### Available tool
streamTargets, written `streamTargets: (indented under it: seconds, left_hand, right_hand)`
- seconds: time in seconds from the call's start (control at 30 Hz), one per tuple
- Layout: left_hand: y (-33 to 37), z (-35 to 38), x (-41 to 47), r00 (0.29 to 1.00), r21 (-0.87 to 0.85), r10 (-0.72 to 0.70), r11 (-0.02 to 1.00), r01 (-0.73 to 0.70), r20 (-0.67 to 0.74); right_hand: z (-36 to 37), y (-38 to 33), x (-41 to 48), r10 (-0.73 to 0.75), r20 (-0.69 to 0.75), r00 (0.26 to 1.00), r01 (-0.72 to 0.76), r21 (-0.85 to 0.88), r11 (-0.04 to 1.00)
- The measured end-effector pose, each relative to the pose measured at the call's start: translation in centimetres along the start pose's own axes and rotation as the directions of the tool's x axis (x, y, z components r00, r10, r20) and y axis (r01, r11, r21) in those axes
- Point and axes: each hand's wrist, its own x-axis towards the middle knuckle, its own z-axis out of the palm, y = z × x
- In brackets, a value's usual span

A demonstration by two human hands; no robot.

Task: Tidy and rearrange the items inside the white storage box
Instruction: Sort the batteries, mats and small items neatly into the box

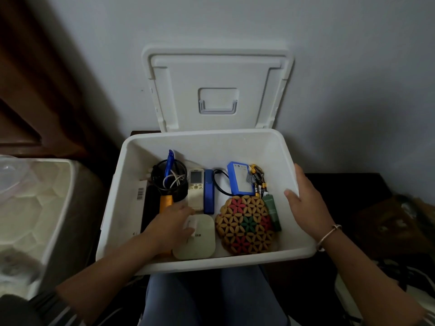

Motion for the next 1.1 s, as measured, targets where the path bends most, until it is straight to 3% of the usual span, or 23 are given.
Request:
streamTargets:
  seconds: [0.27, 0.43, 0.53, 0.6, 0.8, 0.93, 1.1]
  left_hand:
    - [6.4, -1.3, 6.1, 0.991, -0.238, -0.012, 0.971, -0.021, -0.135]
    - [10.1, -0.6, 11.8, 0.989, -0.242, -0.003, 0.970, -0.033, -0.148]
    - [10.1, -0.1, 14.1, 0.970, -0.214, -0.166, 0.969, 0.127, -0.180]
    - [9.7, 0.3, 14.9, 0.946, -0.266, -0.301, 0.928, 0.260, -0.124]
    - [10.2, 1.4, 16.3, 0.942, -0.229, -0.323, 0.914, 0.336, 0.091]
    - [10.3, 1.2, 16.9, 0.922, -0.266, -0.364, 0.883, 0.387, 0.130]
    - [10.4, 0.9, 16.5, 0.928, -0.298, -0.368, 0.880, 0.370, 0.063]
  right_hand:
    - [-0.2, -0.3, -0.1, 0.019, -0.027, 0.999, -0.017, 0.052, 0.998]
    - [-0.4, -0.7, -0.3, 0.005, -0.044, 0.999, -0.002, 0.071, 0.997]
    - [-0.3, -0.6, -0.1, 0.007, -0.060, 0.998, -0.004, 0.040, 0.999]
    - [-0.1, -0.5, -0.1, 0.010, -0.067, 0.998, -0.007, 0.032, 0.999]
    - [0.1, -0.1, 0.1, 0.012, -0.070, 0.997, -0.009, 0.043, 0.999]
    - [0.3, 0.1, 0.1, 0.005, -0.077, 0.997, -0.003, 0.025, 1.000]
    - [0.4, 0.3, 0.0, 0.003, -0.079, 0.997, -0.002, 0.016, 1.000]
